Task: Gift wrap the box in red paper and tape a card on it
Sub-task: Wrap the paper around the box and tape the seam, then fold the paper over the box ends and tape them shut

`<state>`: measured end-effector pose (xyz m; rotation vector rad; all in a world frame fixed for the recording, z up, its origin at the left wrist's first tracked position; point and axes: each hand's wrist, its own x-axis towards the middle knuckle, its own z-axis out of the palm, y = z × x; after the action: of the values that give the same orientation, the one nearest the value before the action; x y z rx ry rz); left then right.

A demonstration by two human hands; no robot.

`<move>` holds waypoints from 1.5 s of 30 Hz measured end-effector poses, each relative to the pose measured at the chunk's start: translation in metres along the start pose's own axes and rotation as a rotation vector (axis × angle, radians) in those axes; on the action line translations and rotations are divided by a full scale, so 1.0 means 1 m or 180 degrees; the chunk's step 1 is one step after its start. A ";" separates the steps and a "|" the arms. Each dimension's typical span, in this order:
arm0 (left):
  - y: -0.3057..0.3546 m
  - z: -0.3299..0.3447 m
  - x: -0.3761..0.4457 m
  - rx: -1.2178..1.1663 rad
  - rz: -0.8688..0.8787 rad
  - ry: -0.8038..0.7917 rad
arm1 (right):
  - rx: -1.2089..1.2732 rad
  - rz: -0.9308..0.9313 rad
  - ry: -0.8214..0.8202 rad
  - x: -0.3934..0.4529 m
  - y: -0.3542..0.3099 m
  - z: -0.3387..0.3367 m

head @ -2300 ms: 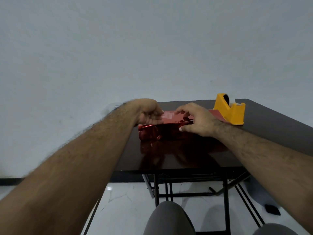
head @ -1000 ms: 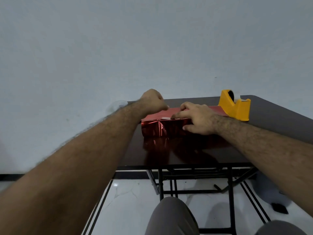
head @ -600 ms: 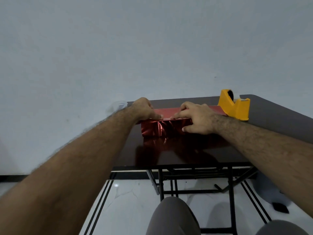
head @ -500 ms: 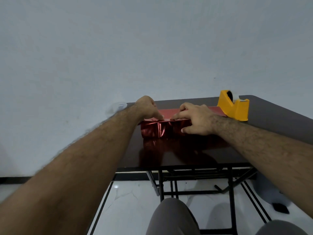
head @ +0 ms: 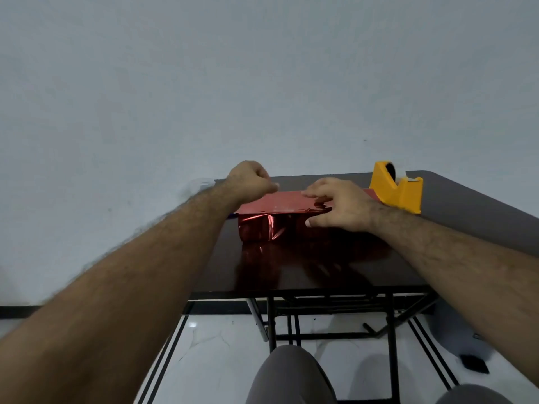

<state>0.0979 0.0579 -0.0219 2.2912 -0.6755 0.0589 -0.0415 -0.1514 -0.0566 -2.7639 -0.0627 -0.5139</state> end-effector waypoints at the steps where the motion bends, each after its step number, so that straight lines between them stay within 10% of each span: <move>1: 0.002 0.002 -0.003 0.0178 0.0311 -0.0061 | 0.0062 0.0054 0.0116 -0.002 0.004 -0.001; 10: 0.007 0.027 0.002 0.2476 0.1057 -0.1456 | -0.1514 -0.0322 -0.0078 -0.020 0.023 0.016; 17: -0.002 0.032 -0.003 0.3144 0.1665 -0.1037 | -0.1409 -0.0367 0.0224 -0.022 0.028 0.023; 37: 0.027 0.004 0.009 0.1041 0.0300 -0.1438 | -0.1611 -0.0694 0.0765 -0.029 0.006 0.025; 45: 0.081 -0.060 0.018 -0.0121 0.0141 -0.1029 | 0.0978 0.0059 0.1682 -0.001 -0.005 -0.008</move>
<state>0.0832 0.0418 0.0783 2.2704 -0.8828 -0.3069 -0.0461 -0.1493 -0.0481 -2.2529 0.0089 -1.1071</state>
